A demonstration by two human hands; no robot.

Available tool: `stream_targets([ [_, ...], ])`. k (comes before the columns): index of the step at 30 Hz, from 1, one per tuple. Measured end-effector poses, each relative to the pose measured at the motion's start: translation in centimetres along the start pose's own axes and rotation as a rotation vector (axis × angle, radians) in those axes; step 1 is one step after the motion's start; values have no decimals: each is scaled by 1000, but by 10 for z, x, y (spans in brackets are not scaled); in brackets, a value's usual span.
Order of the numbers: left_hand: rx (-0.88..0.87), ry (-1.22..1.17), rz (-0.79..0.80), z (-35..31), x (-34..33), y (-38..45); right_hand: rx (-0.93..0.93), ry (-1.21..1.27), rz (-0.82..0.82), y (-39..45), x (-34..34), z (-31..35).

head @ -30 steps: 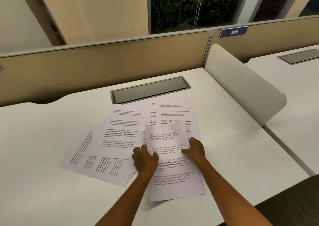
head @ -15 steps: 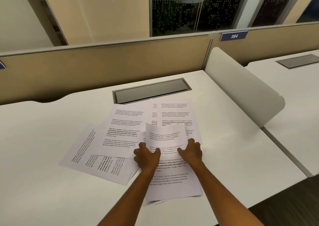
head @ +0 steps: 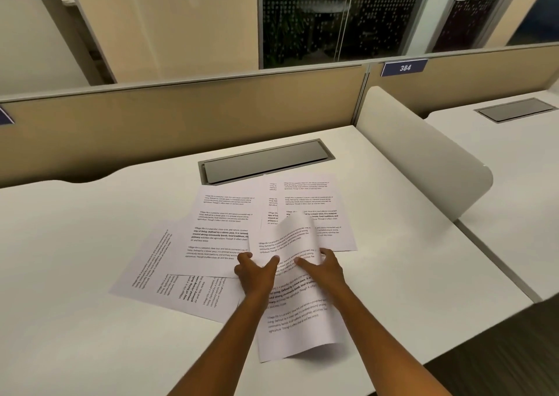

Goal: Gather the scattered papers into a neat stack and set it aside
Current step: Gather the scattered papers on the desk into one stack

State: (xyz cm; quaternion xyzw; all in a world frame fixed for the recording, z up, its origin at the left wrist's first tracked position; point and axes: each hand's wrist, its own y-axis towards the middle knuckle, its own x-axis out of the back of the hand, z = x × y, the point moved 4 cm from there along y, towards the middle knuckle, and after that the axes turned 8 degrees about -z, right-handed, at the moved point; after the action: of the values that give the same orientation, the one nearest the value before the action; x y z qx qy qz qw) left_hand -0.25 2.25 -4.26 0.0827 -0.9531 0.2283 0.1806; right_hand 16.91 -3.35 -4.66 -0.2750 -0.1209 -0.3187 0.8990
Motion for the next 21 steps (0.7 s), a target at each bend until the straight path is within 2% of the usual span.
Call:
stream_targets([
  [4,-28,11,1,3,5,2,-71,285,133,-6,1,4],
  [7,-29,7,24,4,8,4,-39,370,258,-14,7,16],
  [13,-37,6,82,4,13,5,46,278,363,-21,26,39],
  [18,-23,-104,154,3,15,2,112,254,377,-29,37,67],
  [21,87,-233,321,1,10,0,144,268,373,-34,45,84],
])
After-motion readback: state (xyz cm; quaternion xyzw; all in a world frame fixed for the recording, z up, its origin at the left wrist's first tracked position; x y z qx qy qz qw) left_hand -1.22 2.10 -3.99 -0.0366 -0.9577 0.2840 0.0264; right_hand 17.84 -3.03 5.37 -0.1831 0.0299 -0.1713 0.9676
